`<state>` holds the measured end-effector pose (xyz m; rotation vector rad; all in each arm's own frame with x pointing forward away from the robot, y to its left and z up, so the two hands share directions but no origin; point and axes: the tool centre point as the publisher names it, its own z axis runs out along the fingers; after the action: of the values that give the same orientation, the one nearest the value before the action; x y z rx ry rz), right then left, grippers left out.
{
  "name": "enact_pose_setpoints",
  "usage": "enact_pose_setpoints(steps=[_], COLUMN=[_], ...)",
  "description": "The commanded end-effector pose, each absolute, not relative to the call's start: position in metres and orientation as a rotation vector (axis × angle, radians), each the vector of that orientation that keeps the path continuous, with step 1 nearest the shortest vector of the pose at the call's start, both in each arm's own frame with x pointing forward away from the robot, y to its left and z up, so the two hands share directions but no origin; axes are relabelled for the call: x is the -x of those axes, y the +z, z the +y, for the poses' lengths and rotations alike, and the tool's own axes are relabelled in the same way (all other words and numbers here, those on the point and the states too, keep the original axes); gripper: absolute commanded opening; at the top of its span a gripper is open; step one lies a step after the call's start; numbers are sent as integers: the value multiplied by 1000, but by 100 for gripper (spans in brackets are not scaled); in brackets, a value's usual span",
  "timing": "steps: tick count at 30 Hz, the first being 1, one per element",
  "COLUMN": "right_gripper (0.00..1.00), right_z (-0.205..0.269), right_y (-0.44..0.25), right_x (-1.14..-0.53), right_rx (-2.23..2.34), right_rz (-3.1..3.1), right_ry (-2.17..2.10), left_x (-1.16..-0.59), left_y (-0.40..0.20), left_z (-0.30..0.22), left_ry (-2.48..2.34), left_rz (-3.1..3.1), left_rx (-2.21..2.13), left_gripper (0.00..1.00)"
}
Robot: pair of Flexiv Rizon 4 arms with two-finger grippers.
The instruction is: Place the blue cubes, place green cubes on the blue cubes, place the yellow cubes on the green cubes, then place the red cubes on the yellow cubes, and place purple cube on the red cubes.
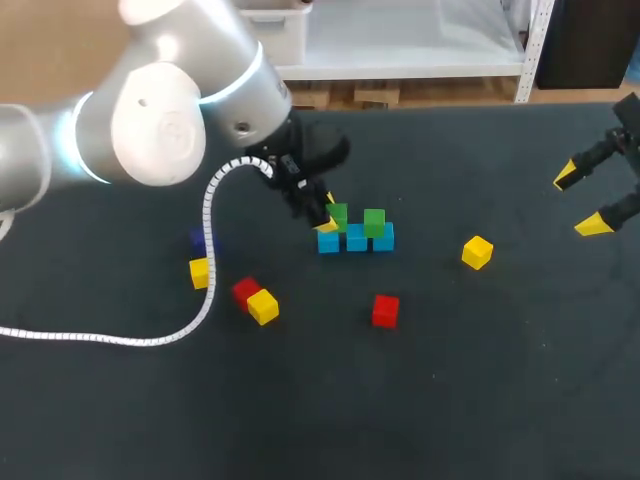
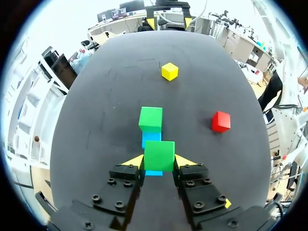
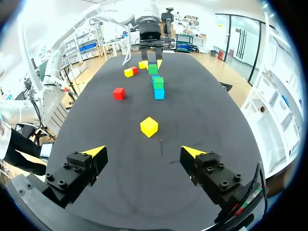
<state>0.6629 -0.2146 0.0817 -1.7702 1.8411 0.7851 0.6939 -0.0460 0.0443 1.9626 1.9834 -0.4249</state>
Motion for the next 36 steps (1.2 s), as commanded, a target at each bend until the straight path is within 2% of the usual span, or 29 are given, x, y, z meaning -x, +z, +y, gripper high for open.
enact_pose_setpoints(steps=[1, 36], right_gripper=[100, 100], right_z=[-215, -215], right_y=[81, 81], right_x=[-664, -664], right_rx=[1770, 1770], right_rz=[1838, 1838], right_ry=[788, 788], left_x=[-699, -701], left_y=[41, 24], left_z=[-50, -52], left_ry=[-436, -506], left_rz=[1978, 2007], left_rx=[-1969, -1928], left_gripper=[0, 0])
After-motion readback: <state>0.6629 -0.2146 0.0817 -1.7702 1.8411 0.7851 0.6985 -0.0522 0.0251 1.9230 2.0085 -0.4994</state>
